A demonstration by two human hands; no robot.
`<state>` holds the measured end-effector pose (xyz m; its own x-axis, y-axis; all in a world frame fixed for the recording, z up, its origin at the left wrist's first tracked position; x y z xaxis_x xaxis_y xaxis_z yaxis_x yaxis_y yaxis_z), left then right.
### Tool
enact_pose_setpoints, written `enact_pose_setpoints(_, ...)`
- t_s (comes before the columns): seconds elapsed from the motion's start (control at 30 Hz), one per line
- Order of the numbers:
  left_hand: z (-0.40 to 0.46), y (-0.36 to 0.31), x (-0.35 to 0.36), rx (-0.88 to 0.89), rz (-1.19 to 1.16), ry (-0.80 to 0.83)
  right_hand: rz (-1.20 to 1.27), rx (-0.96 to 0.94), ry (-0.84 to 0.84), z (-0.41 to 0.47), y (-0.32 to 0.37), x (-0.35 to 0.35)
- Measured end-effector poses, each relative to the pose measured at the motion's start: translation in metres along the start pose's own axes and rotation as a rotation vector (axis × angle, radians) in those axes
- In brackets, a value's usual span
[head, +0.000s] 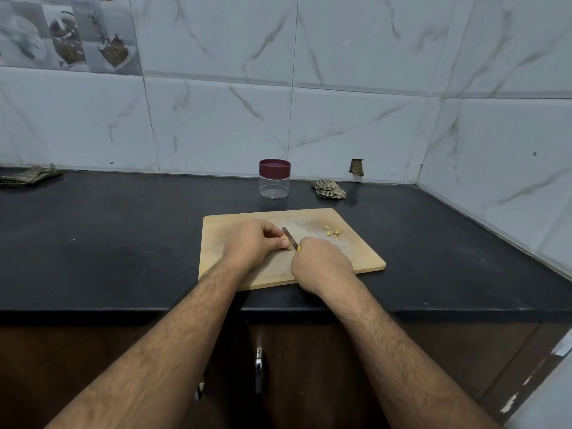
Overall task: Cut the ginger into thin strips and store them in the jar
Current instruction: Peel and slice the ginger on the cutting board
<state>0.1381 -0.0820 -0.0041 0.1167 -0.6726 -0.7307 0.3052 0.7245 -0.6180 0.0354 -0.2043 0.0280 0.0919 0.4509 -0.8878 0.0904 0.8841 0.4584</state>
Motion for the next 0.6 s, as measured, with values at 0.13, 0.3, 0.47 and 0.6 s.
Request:
enact_pose_setpoints(0.13, 0.000, 0.001, 0.000, 0.003, -0.009, 0.011, -0.028, 0.005, 0.022, 0.001, 0.001, 0.002)
enact_pose_setpoints(0.3, 0.003, 0.003, 0.000, -0.020, -0.018, 0.021, -0.088, 0.037, 0.069, 0.006, -0.001, 0.006)
enact_pose_setpoints(0.47, 0.005, 0.004, 0.002, -0.023, 0.003, 0.023, -0.104, 0.039, 0.085, 0.013, -0.002, 0.010)
enact_pose_setpoints(0.6, 0.008, 0.006, 0.003, -0.018, 0.015, 0.022, -0.102, 0.032, 0.110, 0.021, -0.002, 0.013)
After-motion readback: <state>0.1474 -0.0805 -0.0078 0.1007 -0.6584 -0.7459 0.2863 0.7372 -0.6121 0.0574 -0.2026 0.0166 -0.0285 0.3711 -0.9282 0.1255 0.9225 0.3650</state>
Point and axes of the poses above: each hand's wrist, its own z-axis towards the middle knuckle, its own x-axis out of the palm, y = z × x, the point moved 8 cm from there along z, towards the middle knuckle, and after that the axes turned 10 degrees about z, right-handed, at the moved point
